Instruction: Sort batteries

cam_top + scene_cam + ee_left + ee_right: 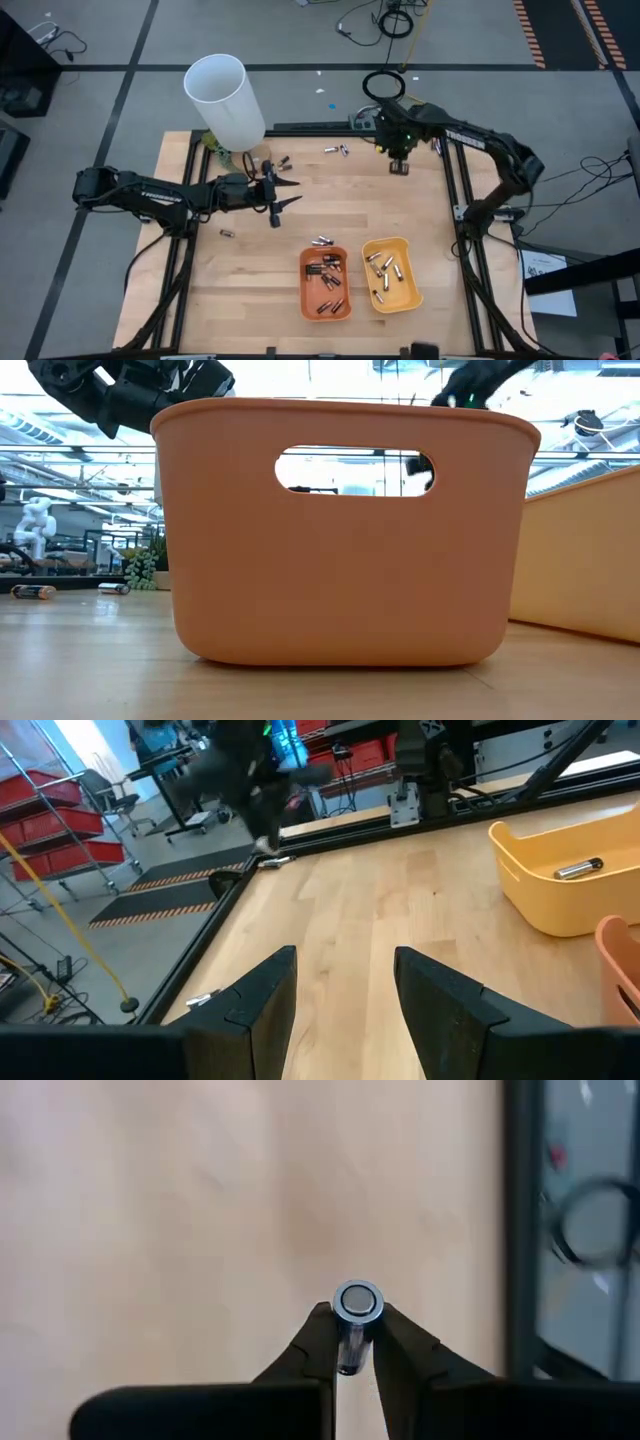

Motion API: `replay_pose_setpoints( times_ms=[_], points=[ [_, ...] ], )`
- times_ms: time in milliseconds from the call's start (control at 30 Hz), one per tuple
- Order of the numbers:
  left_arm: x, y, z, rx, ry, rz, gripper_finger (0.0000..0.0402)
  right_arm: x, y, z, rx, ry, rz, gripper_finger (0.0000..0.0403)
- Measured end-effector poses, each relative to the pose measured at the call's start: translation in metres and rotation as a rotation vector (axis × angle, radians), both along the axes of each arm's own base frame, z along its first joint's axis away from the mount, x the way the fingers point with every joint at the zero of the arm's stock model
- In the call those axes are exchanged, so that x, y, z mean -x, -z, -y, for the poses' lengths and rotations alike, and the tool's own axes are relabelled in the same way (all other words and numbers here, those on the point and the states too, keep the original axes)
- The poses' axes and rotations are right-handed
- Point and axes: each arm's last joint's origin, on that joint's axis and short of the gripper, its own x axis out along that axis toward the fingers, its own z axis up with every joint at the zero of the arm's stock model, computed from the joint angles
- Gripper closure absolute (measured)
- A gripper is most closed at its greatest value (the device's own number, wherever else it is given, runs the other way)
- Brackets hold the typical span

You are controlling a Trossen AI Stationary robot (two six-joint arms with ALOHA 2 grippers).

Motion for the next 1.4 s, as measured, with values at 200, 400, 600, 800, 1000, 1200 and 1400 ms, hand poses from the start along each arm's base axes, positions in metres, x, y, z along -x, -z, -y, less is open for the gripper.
replay_pose_setpoints(
  times_ms=[200, 400, 600, 800, 1000, 1200, 1400],
  points=[
    [0.000, 0.000, 0.000, 0.001, 0.000, 0.001, 0.0221, -0.019, -0.030, -0.069, -0.046, -0.074, 0.123, 0.0377],
    [0.000, 0.000, 0.000, 0.002, 0.000, 0.001, 0.0221, -0.030, -0.043, -0.144, -0.109, -0.108, 0.175, 0.0377],
    [0.000, 0.000, 0.000, 0.005, -0.001, 0.001, 0.0221, -0.037, -0.038, -0.216, -0.147, -0.140, 0.165, 0.0377],
    [0.000, 0.000, 0.000, 0.017, -0.003, 0.004, 0.0221, -0.029, -0.006, -0.266, -0.152, -0.150, 0.135, 0.0377],
    [0.000, 0.000, 0.000, 0.026, -0.005, 0.006, 0.0221, -0.021, 0.031, -0.287, -0.195, -0.120, 0.168, 0.0371],
    [0.000, 0.000, 0.000, 0.045, -0.008, 0.010, 0.0221, -0.012, 0.060, -0.291, -0.218, -0.088, 0.172, 0.0371],
    [0.000, 0.000, 0.000, 0.050, -0.009, 0.012, 0.0221, -0.005, 0.072, -0.288, -0.220, -0.042, 0.146, 0.0339]
  ],
)
